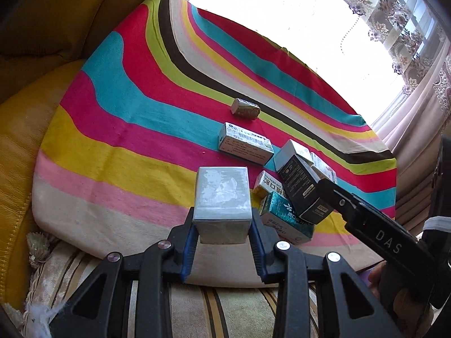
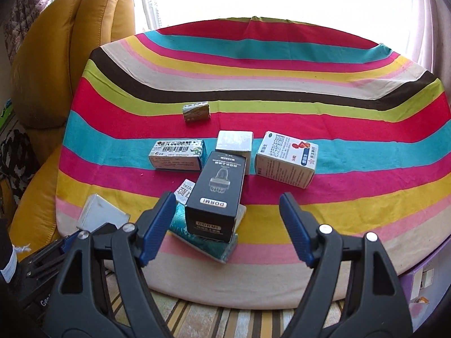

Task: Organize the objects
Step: 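Grasp the black DORMI box with the right tool while the left tool grasps the small white cube box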

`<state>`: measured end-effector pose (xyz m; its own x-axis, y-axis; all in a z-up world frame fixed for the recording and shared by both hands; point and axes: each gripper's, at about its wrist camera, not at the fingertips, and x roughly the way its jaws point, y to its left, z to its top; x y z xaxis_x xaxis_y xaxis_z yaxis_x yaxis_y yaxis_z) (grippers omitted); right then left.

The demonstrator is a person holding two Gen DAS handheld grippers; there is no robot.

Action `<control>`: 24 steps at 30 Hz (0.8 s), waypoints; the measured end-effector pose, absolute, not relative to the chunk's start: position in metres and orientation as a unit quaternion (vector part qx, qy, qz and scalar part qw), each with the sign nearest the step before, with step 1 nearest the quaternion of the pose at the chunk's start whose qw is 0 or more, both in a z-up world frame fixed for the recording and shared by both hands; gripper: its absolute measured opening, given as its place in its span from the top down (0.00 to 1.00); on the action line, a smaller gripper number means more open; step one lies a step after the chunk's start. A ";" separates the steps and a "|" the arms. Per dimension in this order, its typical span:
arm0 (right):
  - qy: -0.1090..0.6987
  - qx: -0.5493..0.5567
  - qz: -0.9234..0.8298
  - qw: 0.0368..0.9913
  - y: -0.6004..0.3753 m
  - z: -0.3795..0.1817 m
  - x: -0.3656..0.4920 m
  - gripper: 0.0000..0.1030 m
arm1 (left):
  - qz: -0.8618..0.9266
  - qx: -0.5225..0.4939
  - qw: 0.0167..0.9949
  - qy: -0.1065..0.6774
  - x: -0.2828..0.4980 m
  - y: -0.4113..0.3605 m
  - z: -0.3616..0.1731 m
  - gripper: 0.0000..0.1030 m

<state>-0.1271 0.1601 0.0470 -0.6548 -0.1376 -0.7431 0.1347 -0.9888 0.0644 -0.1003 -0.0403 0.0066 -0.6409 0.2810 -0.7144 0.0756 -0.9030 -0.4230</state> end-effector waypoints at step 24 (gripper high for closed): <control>-0.016 0.417 -0.903 0.099 0.164 0.024 -0.148 0.58 | 0.902 -0.387 0.046 -0.184 -0.109 -0.023 0.005 0.66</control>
